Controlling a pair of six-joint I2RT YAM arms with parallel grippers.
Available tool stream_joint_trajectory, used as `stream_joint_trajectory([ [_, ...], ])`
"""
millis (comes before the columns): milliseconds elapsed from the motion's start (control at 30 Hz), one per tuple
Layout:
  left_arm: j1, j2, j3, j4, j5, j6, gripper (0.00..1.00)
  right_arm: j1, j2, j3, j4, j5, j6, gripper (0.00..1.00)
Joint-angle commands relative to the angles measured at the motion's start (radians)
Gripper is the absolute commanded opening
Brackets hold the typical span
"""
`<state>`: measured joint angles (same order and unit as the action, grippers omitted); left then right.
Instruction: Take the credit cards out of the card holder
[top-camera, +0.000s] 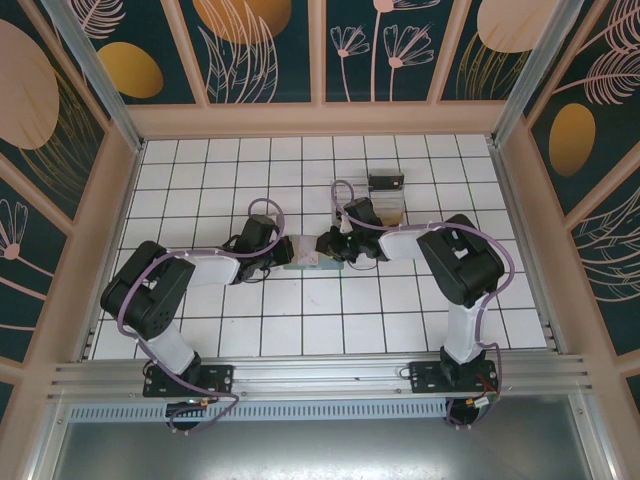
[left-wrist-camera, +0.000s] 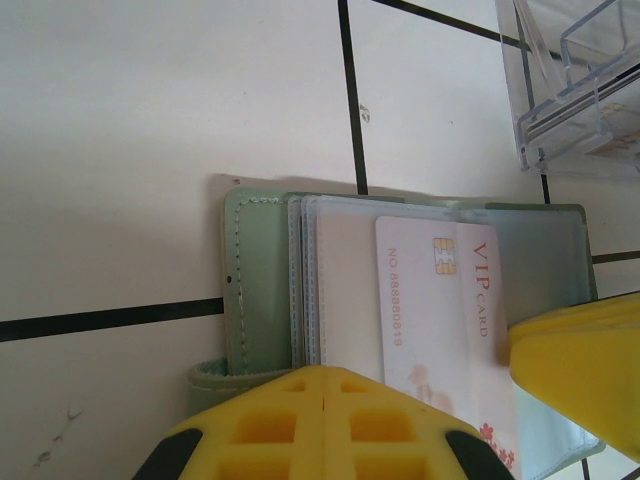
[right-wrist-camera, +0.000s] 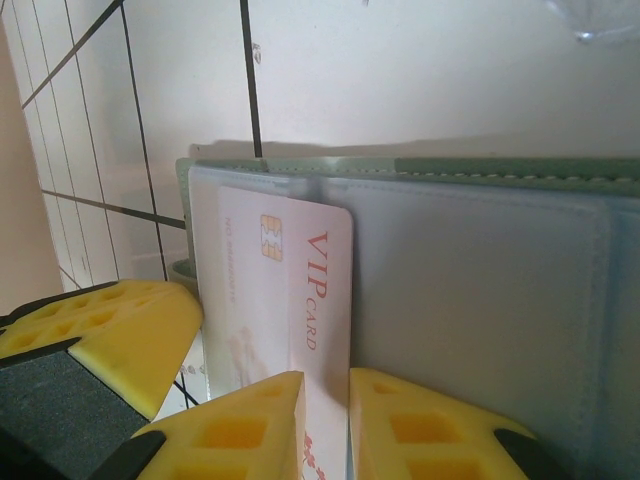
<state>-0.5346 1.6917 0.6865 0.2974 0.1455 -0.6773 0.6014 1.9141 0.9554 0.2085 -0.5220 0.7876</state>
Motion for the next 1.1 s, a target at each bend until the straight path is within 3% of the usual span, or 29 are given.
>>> stream_joint_trajectory([
  [0,0.005,0.016,0.001,-0.053,-0.006,-0.005,0.0,0.012,0.036,0.017,0.005,0.001,0.0,0.21],
  [233,0.005,0.016,-0.004,-0.049,-0.003,-0.008,0.0,0.022,0.052,0.031,0.006,0.006,0.009,0.2],
  [533,0.005,0.016,-0.003,-0.064,-0.017,0.001,0.0,-0.012,0.009,-0.017,0.0,0.02,-0.006,0.02],
  [1067,0.005,0.004,0.002,-0.073,-0.02,0.01,0.0,-0.124,-0.17,-0.148,-0.041,-0.001,-0.11,0.0],
])
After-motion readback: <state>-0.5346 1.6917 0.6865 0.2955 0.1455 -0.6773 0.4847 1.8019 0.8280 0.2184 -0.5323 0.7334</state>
